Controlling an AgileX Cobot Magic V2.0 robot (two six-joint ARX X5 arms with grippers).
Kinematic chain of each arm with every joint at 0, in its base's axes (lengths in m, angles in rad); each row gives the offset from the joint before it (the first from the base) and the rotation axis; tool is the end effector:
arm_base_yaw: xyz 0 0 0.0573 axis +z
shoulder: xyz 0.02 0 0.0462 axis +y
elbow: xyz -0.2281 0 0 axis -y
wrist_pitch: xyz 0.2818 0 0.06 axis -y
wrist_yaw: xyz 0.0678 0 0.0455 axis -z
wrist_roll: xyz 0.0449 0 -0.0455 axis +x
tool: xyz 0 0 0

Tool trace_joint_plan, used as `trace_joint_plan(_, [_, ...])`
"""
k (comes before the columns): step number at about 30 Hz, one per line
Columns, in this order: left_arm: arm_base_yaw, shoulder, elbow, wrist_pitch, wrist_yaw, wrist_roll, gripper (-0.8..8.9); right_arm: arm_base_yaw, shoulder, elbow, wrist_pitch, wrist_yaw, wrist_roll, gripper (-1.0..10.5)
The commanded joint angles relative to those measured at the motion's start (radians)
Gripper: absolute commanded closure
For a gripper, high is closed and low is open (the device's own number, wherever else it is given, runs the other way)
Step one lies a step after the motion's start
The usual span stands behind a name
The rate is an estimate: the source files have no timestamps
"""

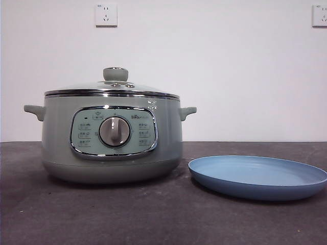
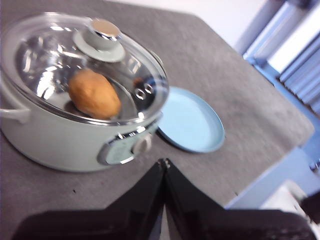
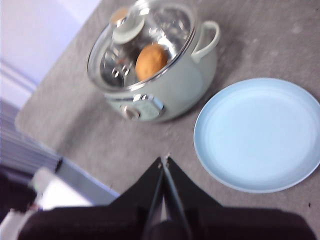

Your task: Take the potato out from the steamer,put the potato on the plate,close the lid

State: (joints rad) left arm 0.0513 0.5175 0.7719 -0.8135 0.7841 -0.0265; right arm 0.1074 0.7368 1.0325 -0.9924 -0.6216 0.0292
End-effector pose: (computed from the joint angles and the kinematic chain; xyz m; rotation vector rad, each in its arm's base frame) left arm 0.1652 -0.0233 0.2925 -0.2566 0.5321 -0.7067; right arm 0.1793 0.0456 0.3294 0.2078 0.6989 0.6890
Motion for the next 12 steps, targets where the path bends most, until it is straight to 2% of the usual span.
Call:
trace_joint_plan(1, [-0.014,0.016,0.035,-0.048,0.005,0.081,8.22,0.014,0.023,0.055,-0.065,-0.005,-0.106,9.6])
trace_joint_plan(5, [-0.021,0.021,0.067,-0.065,0.006,0.083,8.09,0.029,0.030,0.068,-0.072,-0.005,-0.110,9.4])
trace_joint_plan(6, [-0.021,0.021,0.069,-0.064,0.006,0.082,7.78,0.031,0.030,0.068,-0.072,-0.005,-0.109,9.3])
trace_joint_plan(7, [-0.021,0.021,0.070,-0.064,0.007,0.080,7.02,0.032,0.030,0.068,-0.072,-0.005,-0.109,9.0])
trace_joint_plan(10, [-0.024,0.021,0.070,-0.062,0.005,0.079,2.94,0.032,0.030,0.068,-0.072,-0.005,-0.105,5.8])
trace_joint_plan(11, [-0.026,0.021,0.070,-0.059,0.004,0.079,2.12,0.032,0.030,0.068,-0.072,-0.005,-0.100,4.4])
trace_joint_plan(12, [-0.027,0.021,0.070,-0.054,0.004,0.079,2.03,0.032,0.030,0.068,-0.072,-0.005,-0.096,3.3])
